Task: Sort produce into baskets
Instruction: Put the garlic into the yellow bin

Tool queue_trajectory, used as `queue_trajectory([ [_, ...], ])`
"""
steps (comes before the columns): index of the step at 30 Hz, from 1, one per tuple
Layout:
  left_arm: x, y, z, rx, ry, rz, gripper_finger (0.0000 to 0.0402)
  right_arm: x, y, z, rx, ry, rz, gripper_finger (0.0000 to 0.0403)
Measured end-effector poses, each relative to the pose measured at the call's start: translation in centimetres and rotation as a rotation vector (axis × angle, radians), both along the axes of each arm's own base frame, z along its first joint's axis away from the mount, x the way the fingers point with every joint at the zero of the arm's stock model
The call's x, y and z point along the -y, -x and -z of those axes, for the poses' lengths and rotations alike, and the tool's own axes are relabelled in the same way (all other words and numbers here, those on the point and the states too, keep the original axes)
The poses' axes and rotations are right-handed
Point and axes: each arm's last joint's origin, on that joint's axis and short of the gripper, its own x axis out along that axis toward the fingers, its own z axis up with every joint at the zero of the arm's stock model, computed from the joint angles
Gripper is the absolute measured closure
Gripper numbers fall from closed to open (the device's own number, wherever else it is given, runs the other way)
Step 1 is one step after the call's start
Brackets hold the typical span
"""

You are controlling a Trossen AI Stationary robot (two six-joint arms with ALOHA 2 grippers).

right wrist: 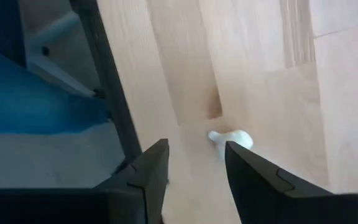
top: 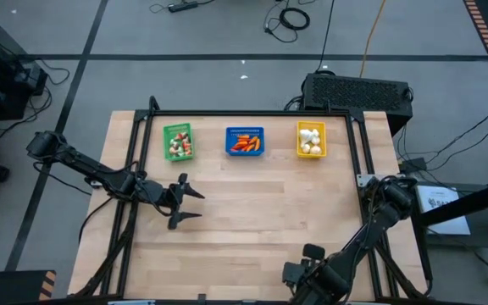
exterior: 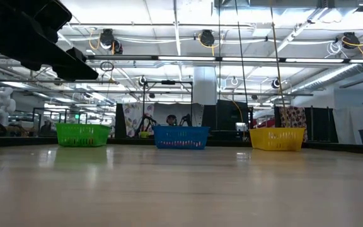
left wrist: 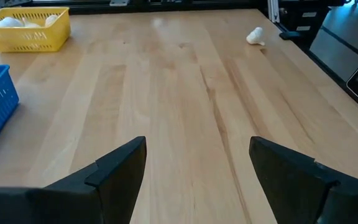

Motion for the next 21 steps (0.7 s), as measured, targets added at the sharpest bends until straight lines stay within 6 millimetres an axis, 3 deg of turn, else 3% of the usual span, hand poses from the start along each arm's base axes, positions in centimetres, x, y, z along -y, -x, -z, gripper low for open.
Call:
queue_trajectory([
  [11,0.0,0.1,0.2,-0.020,-0.005,-0.001,0.0107,0.6,0.6,1.0,-0.059,0.059,-0.009,0.0181],
  [21,0.0,0.1,0.2,-0.021,-0.005,-0.001,0.0107,1.1,1.1,3.2,-0.110,0.081,0.042,0.0170],
])
